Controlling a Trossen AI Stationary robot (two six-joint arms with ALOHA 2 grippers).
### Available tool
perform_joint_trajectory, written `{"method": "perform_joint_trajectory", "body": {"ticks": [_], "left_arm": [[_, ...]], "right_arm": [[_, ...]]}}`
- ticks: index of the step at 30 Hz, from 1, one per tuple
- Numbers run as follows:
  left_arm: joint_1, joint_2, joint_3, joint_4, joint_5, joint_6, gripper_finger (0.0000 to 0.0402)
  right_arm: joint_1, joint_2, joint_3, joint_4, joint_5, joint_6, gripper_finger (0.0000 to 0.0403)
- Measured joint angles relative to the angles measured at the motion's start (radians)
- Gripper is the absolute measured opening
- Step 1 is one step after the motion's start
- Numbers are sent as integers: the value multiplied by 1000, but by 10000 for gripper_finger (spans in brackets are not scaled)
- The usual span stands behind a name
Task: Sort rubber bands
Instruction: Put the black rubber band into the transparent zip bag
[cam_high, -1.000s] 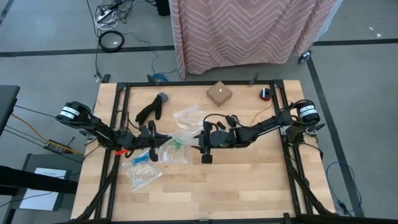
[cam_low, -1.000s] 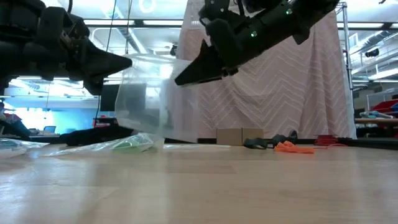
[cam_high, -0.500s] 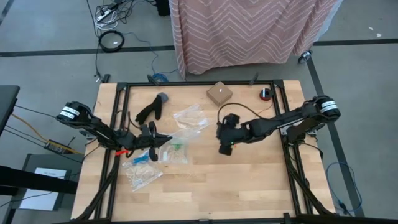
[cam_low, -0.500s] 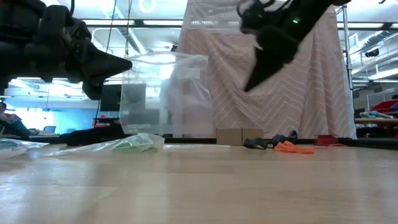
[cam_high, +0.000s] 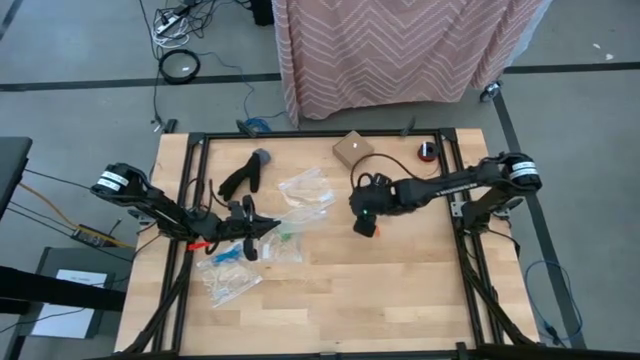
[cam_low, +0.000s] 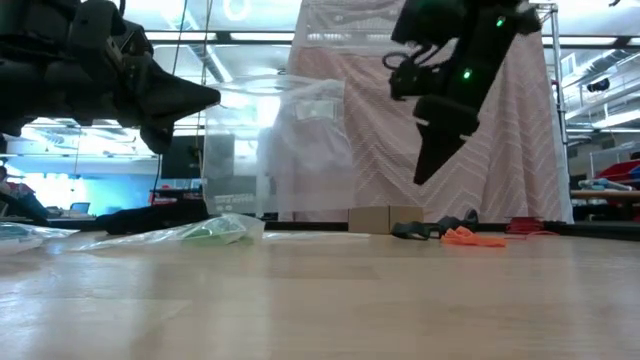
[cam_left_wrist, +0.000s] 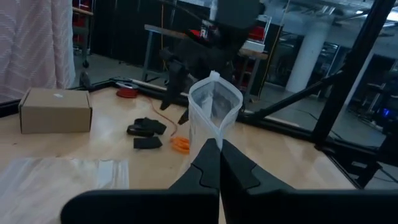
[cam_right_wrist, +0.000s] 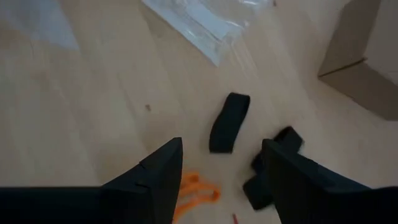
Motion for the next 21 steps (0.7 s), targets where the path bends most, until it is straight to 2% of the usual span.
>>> {"method": "perform_joint_trajectory", "body": {"ticks": [11, 18, 21], "left_arm": [[0, 0, 1, -17, -2, 3, 1], [0, 0, 1, -19, -3, 4, 1], [0, 0, 1, -19, -3, 4, 1]], "right_arm": [[-182, 34, -128, 219, -170, -3, 211], [-209, 124, -138, 342, -243, -28, 214], [-209, 172, -135, 363, -244, -31, 193]]}}
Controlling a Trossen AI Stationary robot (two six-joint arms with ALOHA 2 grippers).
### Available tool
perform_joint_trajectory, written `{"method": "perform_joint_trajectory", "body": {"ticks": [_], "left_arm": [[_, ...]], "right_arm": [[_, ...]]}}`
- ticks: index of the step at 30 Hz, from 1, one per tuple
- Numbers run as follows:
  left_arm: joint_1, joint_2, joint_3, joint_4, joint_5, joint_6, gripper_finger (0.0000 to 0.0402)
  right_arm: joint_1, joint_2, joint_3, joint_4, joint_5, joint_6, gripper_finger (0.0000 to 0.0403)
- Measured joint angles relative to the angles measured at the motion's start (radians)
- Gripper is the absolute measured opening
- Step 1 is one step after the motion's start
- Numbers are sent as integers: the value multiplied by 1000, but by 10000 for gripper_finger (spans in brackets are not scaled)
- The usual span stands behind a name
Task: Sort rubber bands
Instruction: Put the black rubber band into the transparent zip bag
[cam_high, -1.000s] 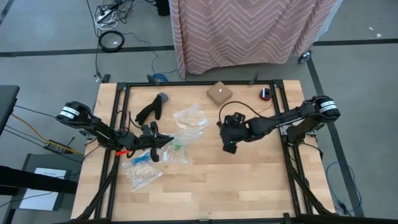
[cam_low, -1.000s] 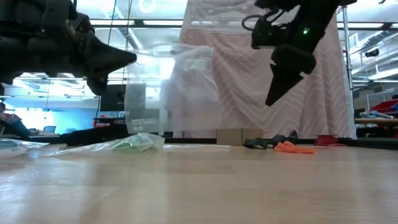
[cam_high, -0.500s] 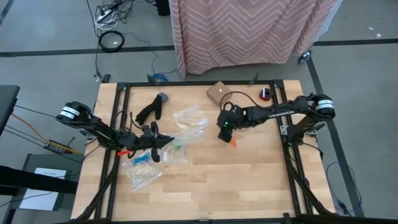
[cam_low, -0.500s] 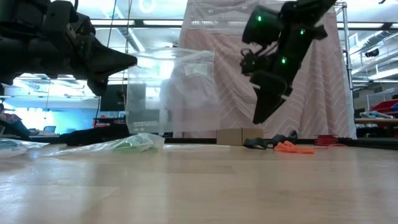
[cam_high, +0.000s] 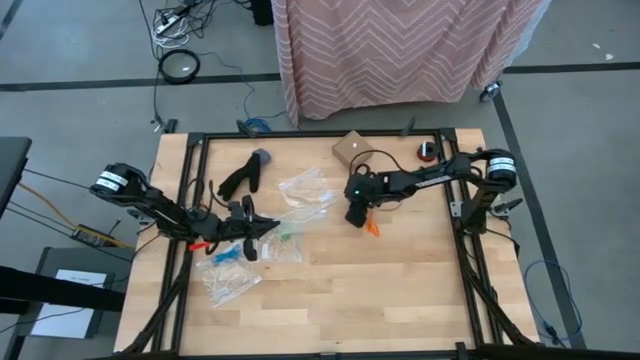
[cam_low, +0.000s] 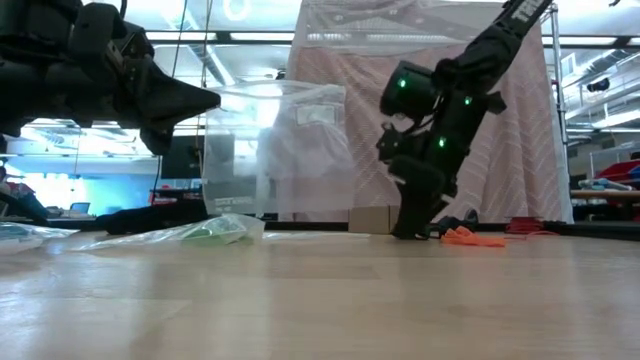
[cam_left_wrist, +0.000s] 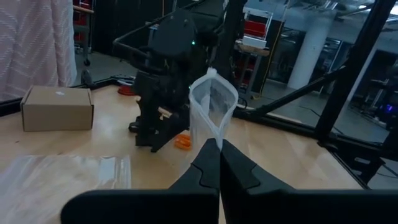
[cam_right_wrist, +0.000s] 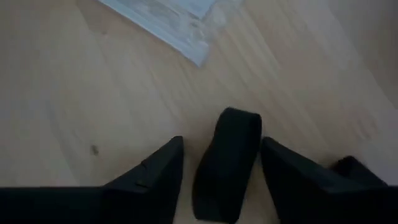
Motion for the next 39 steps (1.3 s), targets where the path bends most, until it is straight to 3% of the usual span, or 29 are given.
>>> {"method": "perform_joint_trajectory", "body": {"ticks": [2, 5, 7, 16, 19, 22, 27, 34, 39], "left_arm": [[0, 0, 0, -2, 0, 0, 1], [0, 0, 1, -2, -8, 0, 1], [1, 0, 1, -2, -11, 0, 1], [2, 0, 1, -3, -45, 0, 1], [2, 0, 0, -2, -49, -2, 1], [2, 0, 0, -3, -52, -3, 1], [2, 0, 28, -5, -63, 17, 1], [2, 0, 51, -35, -62, 27, 1], [2, 0, 51, -57, -62, 25, 1]], "right_arm": [[7, 15, 8, 3, 5, -2, 147], [31, 13, 6, 20, 39, -24, 39], [52, -5, 3, 9, 88, -42, 15], [126, -185, 47, -30, 279, -67, 2], [153, -260, 73, -29, 390, -72, 1], [191, -321, 100, 76, 461, -144, 1], [239, -310, 176, 307, 391, -284, 1], [258, -84, 384, 314, 264, -388, 0], [280, 27, 526, 282, 233, -445, 0]]}}
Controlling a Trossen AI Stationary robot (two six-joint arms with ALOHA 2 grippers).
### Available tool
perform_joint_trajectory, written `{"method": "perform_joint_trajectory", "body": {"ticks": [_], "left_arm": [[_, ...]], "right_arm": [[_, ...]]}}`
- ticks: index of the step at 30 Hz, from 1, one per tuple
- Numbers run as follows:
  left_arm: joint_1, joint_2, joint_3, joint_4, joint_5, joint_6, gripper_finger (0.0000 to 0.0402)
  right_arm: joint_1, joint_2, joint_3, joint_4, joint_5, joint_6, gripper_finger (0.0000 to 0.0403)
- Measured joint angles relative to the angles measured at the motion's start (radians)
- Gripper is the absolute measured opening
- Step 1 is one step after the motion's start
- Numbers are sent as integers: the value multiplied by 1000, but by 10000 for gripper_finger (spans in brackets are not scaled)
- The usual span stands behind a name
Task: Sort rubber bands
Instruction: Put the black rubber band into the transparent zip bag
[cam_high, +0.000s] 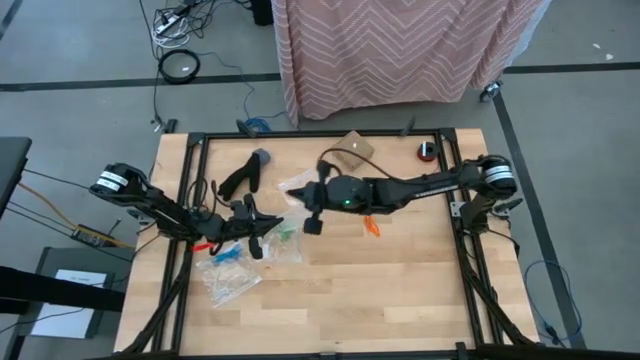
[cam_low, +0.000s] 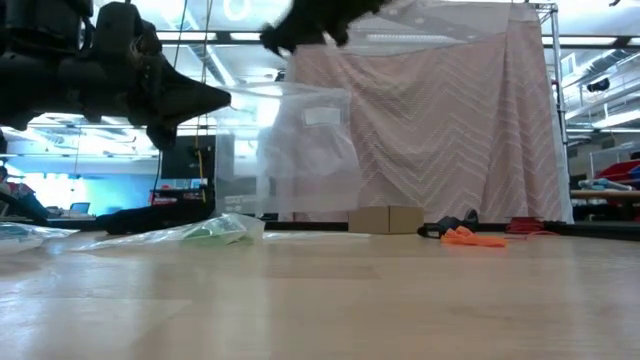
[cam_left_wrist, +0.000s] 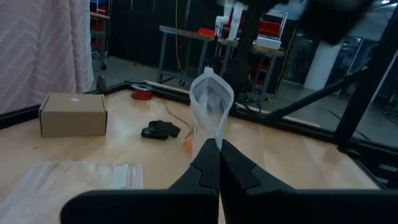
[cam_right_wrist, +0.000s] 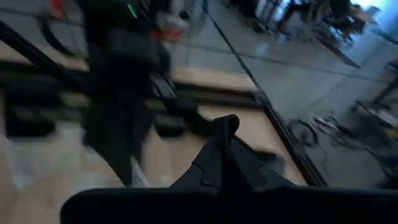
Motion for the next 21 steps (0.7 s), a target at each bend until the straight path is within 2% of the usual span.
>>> {"method": "perform_joint_trajectory", "body": {"ticks": [6, 16, 21], "left_arm": [[0, 0, 1, 21, 1, 6, 1], [0, 0, 1, 38, 0, 27, 1], [0, 0, 1, 38, -1, 27, 1]], "right_arm": [[11, 62, 28, -44, -36, 33, 0], [13, 57, 28, -87, -55, 66, 0], [14, 59, 28, -172, -61, 105, 0]]}}
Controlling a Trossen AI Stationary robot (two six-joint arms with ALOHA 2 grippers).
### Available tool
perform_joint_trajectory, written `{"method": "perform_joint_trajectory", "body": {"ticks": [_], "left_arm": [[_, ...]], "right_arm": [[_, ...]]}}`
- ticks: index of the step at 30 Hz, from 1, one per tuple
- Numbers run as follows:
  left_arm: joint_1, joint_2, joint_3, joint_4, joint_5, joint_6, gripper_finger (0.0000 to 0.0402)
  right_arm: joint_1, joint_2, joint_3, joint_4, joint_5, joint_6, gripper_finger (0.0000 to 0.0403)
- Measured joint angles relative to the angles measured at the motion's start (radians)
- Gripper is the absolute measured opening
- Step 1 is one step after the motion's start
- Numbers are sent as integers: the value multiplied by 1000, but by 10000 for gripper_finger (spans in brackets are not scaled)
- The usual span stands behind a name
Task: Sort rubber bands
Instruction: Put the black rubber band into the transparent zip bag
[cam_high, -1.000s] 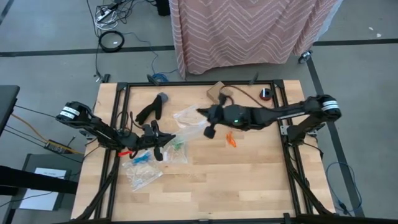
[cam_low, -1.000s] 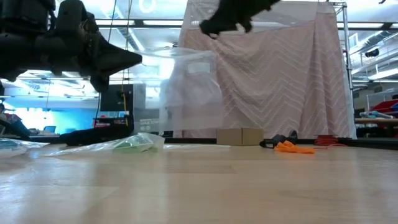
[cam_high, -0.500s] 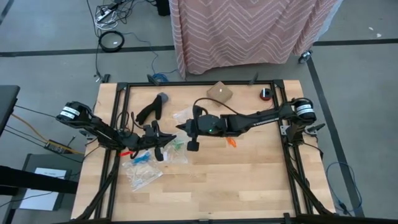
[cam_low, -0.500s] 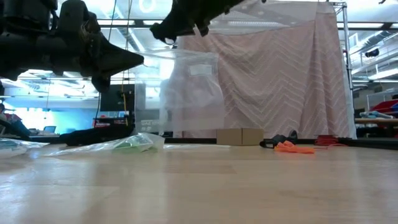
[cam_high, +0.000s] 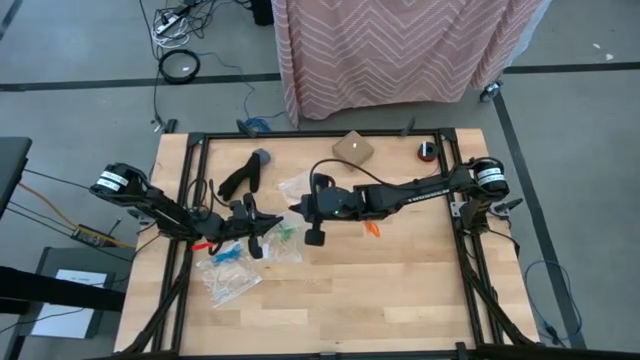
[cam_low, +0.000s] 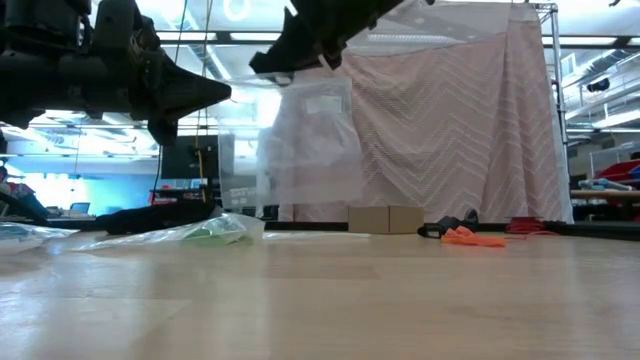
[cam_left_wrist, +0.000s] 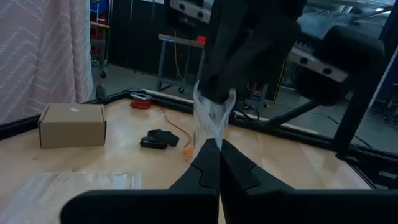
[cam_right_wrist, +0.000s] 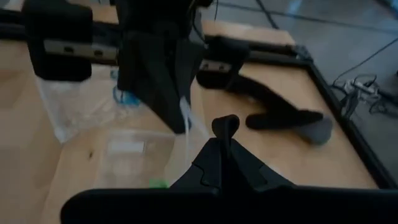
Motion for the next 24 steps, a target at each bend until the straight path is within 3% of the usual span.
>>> {"method": "perform_joint_trajectory", "body": {"ticks": [14, 24], "left_arm": [[0, 0, 0, 20, 5, 0, 1], [0, 0, 0, 20, 5, -1, 1]], "right_arm": [[0, 0, 0, -144, -22, 14, 5], [-1, 0, 0, -149, -23, 13, 114]]}}
